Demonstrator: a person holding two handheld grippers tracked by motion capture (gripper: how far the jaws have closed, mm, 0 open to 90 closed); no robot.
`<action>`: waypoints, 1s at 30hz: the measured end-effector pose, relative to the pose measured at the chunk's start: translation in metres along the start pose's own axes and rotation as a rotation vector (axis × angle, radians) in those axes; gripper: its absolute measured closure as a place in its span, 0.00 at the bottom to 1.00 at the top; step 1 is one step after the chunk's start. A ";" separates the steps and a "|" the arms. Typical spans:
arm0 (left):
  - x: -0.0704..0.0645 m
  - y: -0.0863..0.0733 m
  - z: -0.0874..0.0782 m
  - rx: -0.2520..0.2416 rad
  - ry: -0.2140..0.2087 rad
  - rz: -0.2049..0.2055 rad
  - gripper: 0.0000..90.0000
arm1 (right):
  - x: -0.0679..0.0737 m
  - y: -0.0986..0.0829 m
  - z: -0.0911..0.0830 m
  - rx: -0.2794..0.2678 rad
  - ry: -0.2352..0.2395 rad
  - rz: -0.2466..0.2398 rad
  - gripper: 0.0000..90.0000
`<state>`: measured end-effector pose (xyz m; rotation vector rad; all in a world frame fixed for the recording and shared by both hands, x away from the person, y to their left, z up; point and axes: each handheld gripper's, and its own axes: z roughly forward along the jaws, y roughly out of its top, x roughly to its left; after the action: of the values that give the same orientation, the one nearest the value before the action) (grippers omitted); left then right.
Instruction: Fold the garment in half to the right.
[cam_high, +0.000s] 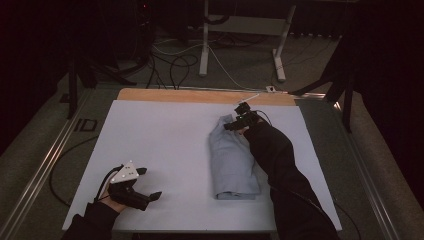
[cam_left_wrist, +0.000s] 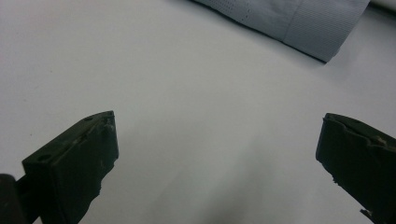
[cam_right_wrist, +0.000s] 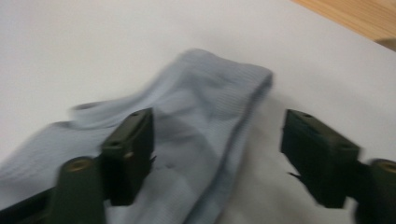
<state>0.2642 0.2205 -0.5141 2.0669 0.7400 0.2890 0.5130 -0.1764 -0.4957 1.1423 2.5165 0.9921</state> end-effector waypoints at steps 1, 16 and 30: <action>0.000 0.000 0.000 -0.001 0.002 0.000 0.00 | 0.002 0.001 -0.003 -0.010 0.023 -0.001 0.19; -0.001 0.001 -0.003 -0.011 0.001 0.009 0.00 | 0.050 -0.007 -0.065 -0.111 0.080 -0.104 0.16; -0.001 0.002 -0.003 -0.009 0.007 0.011 0.00 | 0.113 -0.059 -0.100 -0.161 0.212 -0.235 0.36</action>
<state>0.2626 0.2214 -0.5108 2.0634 0.7305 0.3058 0.3579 -0.1710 -0.4495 0.7097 2.5948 1.2785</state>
